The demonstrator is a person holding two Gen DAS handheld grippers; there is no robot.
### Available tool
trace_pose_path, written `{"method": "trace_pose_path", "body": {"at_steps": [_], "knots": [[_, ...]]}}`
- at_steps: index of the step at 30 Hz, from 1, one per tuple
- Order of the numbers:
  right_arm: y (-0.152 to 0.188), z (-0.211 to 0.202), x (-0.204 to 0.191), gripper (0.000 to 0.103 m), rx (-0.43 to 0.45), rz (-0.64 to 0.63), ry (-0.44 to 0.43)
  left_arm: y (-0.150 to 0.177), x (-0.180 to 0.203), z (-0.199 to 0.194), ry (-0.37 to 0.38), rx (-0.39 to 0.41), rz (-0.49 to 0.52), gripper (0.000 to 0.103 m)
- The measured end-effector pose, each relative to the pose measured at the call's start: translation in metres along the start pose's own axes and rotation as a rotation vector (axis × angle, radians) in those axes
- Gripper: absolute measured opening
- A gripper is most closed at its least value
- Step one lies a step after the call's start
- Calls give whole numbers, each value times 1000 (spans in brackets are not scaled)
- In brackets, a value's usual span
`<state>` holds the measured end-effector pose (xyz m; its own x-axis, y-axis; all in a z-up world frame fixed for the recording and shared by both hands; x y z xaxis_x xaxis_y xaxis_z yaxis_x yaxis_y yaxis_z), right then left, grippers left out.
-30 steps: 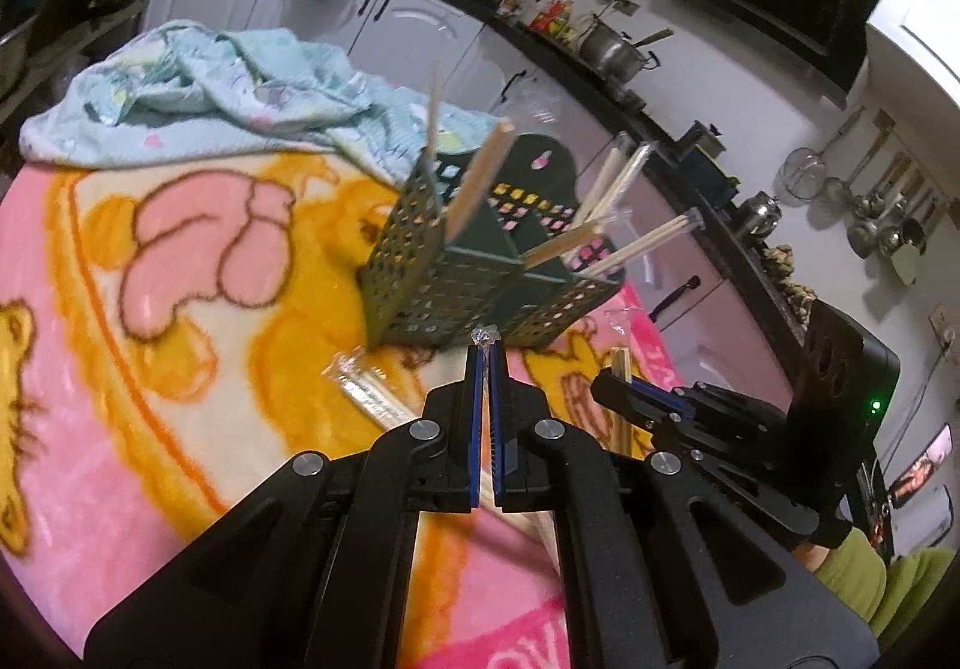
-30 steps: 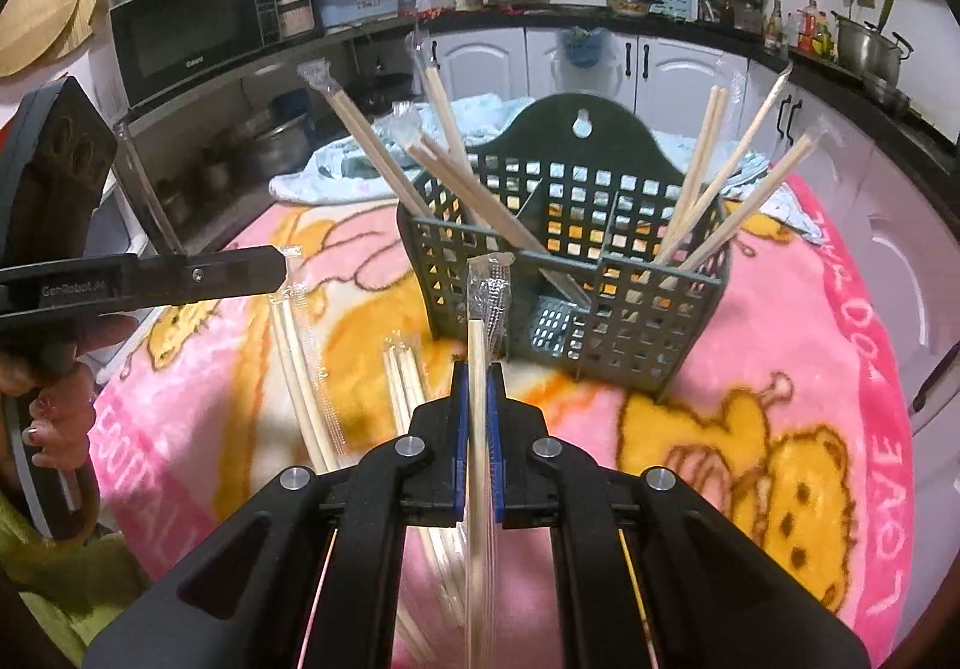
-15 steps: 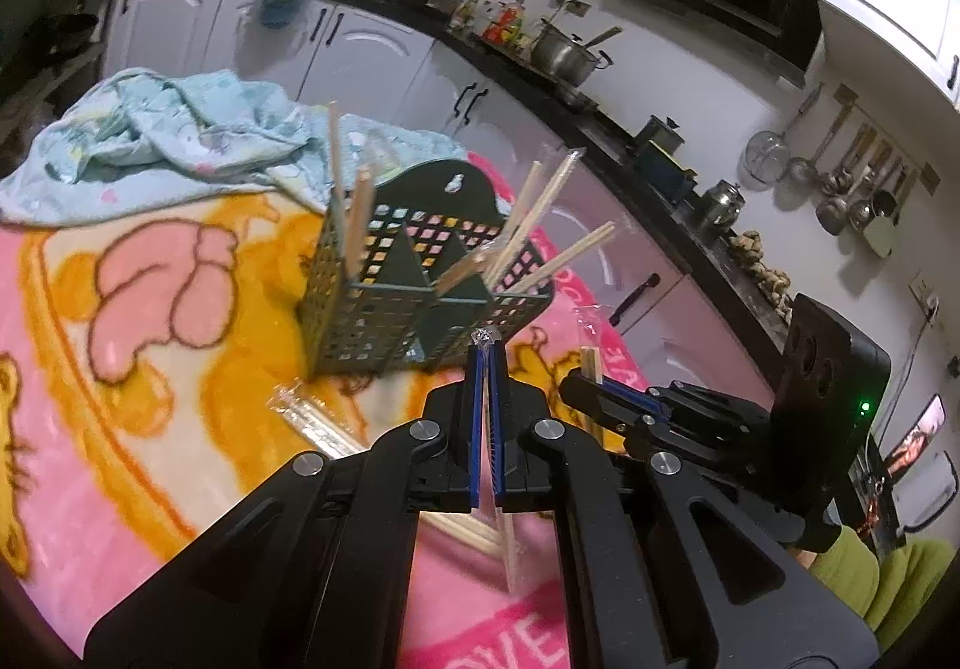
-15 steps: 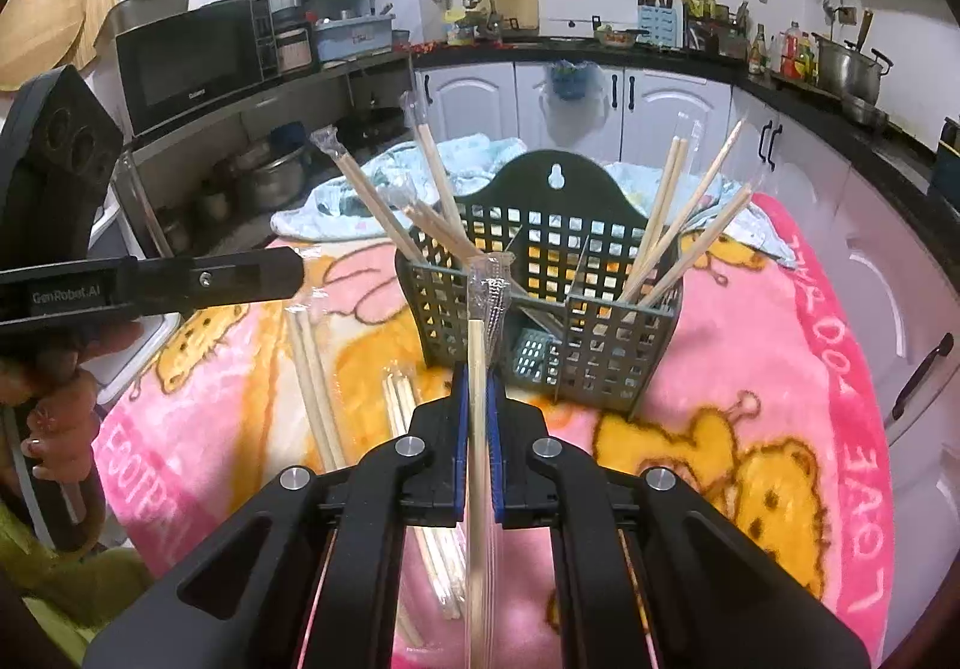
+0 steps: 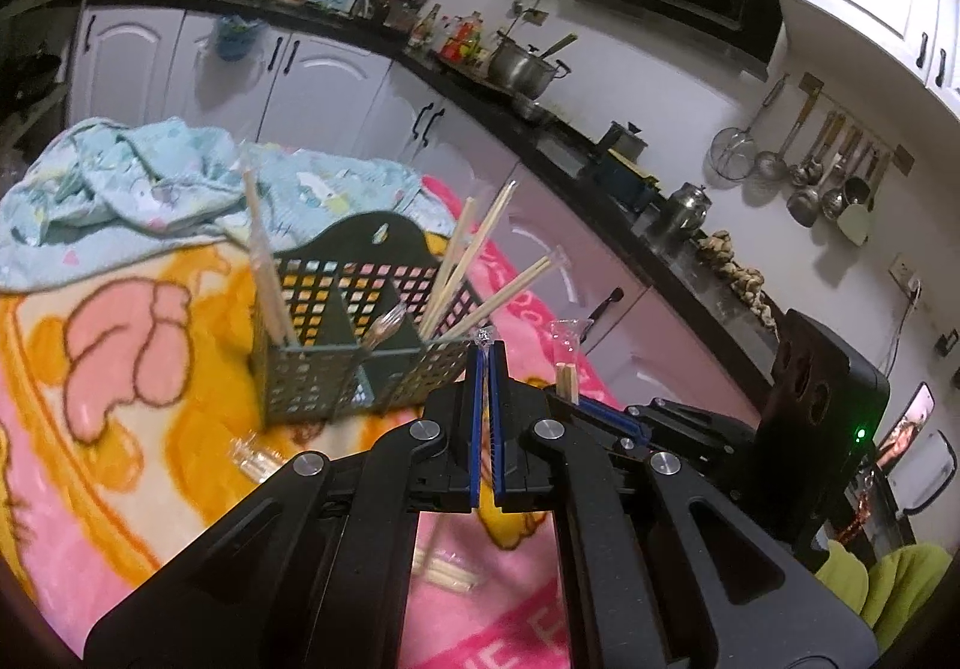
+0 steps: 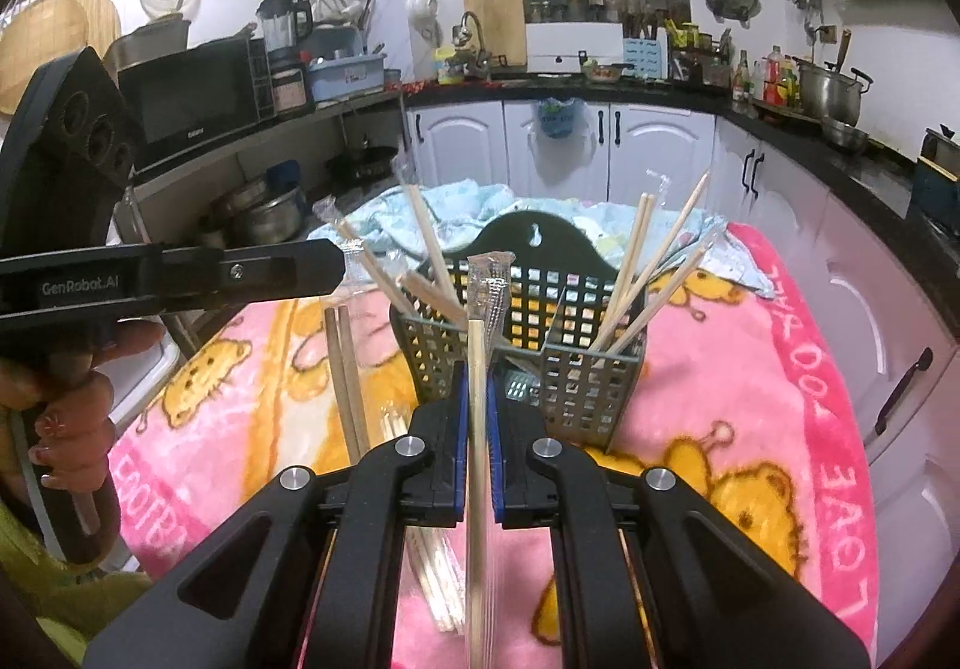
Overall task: Organize utensils
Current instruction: 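Raise both held chopsticks upright and lower them into the green caddy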
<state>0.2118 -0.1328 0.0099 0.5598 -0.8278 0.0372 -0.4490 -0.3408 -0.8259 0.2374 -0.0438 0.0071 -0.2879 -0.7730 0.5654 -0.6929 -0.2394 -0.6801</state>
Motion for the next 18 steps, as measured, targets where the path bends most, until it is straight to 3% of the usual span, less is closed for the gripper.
{"method": "trace_pose_path", "body": {"at_steps": [18], "knots": [[-36,-21,18,6,136,54,28,-47,40,-8,51,64,70,0]]}}
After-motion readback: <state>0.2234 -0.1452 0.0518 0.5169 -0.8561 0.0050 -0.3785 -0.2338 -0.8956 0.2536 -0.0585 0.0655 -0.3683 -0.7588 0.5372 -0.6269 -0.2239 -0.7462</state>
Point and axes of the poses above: each gripper's, at about its wrist camera, not at the fingertips, and z roughly the way its jaws point, x to its right, y to its underside, the point moved 9 cm from there along z, roughly the way its jaws point, and after that the axes turned 7 degrees about -z, right-handed, at the moved point
